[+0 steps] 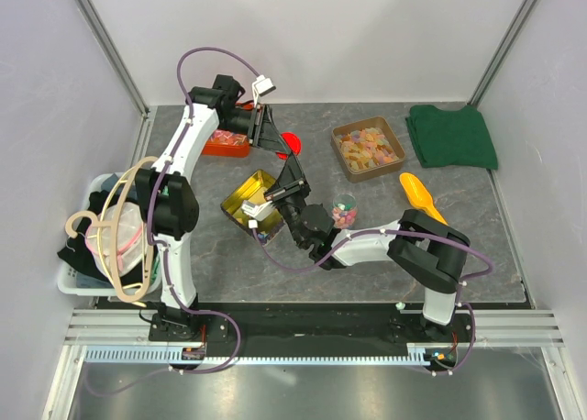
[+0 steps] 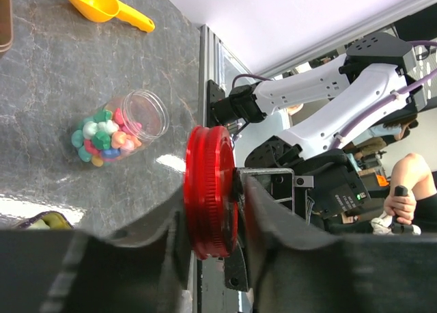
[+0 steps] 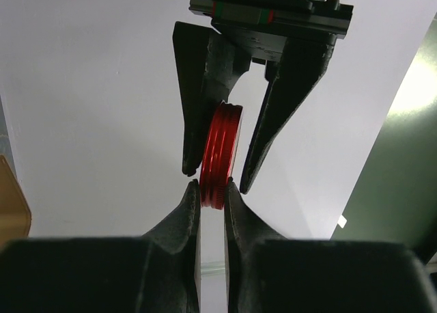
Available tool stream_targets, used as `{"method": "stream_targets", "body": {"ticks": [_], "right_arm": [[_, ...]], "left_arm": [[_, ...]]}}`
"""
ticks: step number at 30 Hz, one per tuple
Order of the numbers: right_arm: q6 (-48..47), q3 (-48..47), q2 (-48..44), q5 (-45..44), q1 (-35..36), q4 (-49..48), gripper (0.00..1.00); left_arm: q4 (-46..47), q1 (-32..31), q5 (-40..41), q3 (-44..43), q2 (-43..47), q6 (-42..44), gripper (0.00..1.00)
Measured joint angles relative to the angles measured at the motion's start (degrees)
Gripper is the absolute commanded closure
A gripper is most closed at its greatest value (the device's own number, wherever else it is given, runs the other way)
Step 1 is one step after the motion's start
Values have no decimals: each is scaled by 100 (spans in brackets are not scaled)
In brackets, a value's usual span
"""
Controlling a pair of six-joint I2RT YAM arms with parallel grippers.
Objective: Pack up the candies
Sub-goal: Pick up the bottle lid at the center of the board.
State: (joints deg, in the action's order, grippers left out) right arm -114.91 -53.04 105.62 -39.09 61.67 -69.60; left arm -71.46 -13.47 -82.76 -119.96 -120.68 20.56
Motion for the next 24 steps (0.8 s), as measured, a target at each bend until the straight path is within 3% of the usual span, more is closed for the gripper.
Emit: {"method": "stream_targets", "body": {"ticks": [1,4,13,24], "right_arm": [[0,0,0,-2,-2,0,96],[0,0,0,-35,-2,44,95],[-7,2,0,-70,0,17,96],[-44,127,-68,-50,0,-7,96]], "left_arm": [[-11,-2,0,0,0,7,45],[-22,-20,-22,0,4,22,41],[4,-35,15,0,48,39,55],[-20,-28,15,-2,48,46,51]]}}
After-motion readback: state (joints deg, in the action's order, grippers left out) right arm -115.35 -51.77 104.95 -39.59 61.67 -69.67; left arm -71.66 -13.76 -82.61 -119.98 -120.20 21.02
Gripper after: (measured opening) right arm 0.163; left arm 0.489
